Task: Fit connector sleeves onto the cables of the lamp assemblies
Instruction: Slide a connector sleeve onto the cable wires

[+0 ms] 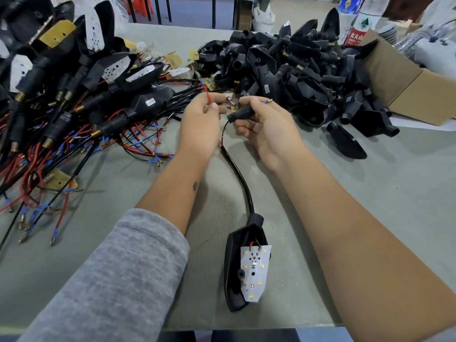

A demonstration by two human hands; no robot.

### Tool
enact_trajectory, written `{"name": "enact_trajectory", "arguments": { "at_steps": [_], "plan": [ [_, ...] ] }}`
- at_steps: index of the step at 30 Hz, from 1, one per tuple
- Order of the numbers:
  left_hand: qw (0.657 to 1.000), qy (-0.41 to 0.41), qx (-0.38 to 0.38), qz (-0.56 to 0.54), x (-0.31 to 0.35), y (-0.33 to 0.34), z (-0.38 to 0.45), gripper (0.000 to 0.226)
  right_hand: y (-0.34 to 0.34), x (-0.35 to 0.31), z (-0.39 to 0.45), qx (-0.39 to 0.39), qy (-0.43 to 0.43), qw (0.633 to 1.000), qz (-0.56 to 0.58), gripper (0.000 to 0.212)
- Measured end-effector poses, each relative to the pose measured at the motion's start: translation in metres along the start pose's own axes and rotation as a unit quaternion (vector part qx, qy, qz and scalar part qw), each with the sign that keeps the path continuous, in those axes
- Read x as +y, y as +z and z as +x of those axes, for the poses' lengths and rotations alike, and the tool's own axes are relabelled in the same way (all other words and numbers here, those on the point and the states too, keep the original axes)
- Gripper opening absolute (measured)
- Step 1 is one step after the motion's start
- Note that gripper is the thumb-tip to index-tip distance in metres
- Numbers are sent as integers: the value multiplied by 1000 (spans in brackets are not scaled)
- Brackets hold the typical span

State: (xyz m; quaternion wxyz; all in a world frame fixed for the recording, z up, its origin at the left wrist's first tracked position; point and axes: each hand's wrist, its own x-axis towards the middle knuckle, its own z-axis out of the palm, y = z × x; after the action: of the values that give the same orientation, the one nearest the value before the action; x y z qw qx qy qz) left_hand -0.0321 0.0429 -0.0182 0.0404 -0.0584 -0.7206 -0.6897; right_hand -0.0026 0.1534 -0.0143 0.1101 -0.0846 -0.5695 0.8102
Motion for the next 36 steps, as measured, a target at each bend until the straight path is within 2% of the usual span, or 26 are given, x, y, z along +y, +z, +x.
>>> {"name": "enact_trajectory", "arguments": {
  "at_steps": [3,6,8,10,13,16,19,25,29,32,36],
  "plan": [
    [993,-48,34,-104,2,-3,4,33,-4,-3,0,15,14,1000,17,27],
    [967,-91,77,-225,2,-8,8,32,-5,-5,1,38,33,998,42,25],
    [954,-113,101,-260,2,-10,9,26,-5,-6,1,58,49,995,69,20],
    [950,-120,114,-264,2,-11,9,28,-7,-6,1,61,59,993,79,31],
    [956,-111,113,-249,2,-12,8,28,-8,-6,1,59,58,993,79,40],
    [967,-102,116,-204,3,-12,6,17,-7,-5,1,65,49,994,76,35],
    [976,-93,110,-163,3,-11,6,17,-7,-6,1,72,48,993,79,29],
    [989,-77,42,-118,2,-8,5,27,-7,-4,3,69,42,994,77,24],
    [998,-41,-20,-40,1,-5,0,20,-8,-4,4,67,42,993,85,27],
    [999,-4,-40,6,1,-3,-4,15,-9,-4,4,64,43,993,91,27],
    [996,47,-53,58,-1,-2,-4,20,-10,-5,3,58,46,992,105,34]
  ]
}}
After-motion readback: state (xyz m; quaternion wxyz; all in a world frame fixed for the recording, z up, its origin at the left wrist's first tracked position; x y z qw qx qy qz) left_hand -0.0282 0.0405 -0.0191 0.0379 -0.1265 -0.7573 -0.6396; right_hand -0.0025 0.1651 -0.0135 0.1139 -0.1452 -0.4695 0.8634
